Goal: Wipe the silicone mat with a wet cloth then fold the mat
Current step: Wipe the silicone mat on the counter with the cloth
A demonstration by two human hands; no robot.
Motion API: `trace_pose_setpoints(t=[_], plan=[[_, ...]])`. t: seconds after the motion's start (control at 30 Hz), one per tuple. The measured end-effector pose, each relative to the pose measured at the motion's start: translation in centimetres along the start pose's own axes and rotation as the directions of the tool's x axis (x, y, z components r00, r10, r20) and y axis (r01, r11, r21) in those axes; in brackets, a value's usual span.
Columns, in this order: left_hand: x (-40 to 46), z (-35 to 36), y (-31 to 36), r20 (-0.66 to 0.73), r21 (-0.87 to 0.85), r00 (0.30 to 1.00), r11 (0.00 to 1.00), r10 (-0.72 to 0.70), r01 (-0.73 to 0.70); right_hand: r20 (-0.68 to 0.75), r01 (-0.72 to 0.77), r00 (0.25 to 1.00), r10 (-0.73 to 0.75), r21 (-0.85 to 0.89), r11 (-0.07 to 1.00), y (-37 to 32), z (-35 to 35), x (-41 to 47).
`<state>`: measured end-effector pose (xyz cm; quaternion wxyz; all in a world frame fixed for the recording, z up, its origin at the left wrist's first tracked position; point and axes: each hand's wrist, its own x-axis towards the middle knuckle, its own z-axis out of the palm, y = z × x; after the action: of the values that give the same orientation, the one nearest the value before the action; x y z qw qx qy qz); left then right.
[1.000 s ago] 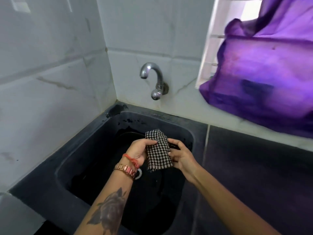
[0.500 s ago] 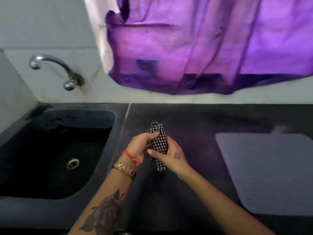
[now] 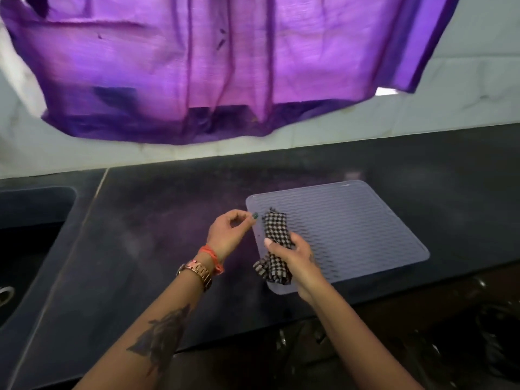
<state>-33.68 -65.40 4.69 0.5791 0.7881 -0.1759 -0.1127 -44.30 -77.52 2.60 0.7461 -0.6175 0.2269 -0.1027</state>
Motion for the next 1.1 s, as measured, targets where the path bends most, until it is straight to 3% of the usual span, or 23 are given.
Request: trace_pose_setpoints(t=[0.1,0.23,0.4,0.63,0.77,0.87,0.97,1.1], plan=[[1.9,1.4,-2.0,-0.093,0.301,0.996,0.953,0.007,0.021,-0.155,-0.030,0.987,0.036,0.040,0.999,-0.2,-3.9,0.2],[4.4,2.7,-5.0,-0.107,0.488,0.994,0.872,0.007,0.046,-0.259,-0.063,0.962,0.089,0.107,0.992,-1.0,-9.1,0.0],[6.3,3.4,-7.1,-0.045,0.462,0.990,0.876,-0.131,0.137,-0.358,-0.059,0.927,0.110,0.149,0.987,-1.2,-13.4,0.3],[6.0,2.9,-8.6,-0.036,0.373,0.993,0.921,-0.108,0.114,-0.353,-0.116,0.919,0.178,0.192,0.975,-1.1,-16.9,3.0],[5.9,3.6,-8.6,-0.118,0.359,0.986,0.921,-0.118,0.153,-0.315,-0.136,0.932,0.180,0.158,0.978,-2.0,-18.8,5.9],[5.7,4.4,-8.6,-0.181,0.446,0.976,0.874,-0.121,0.191,-0.283,-0.127,0.947,0.151,0.100,0.987,-2.7,-20.5,7.9],[5.4,4.8,-9.0,-0.257,0.556,0.966,0.814,-0.022,0.167,-0.282,-0.105,0.952,0.118,0.060,0.993,-2.6,-22.2,9.7],[5.0,5.0,-9.4,-0.280,0.690,0.960,0.697,0.006,0.197,-0.266,-0.112,0.958,0.105,-0.013,0.994,-1.9,-22.7,11.3]])
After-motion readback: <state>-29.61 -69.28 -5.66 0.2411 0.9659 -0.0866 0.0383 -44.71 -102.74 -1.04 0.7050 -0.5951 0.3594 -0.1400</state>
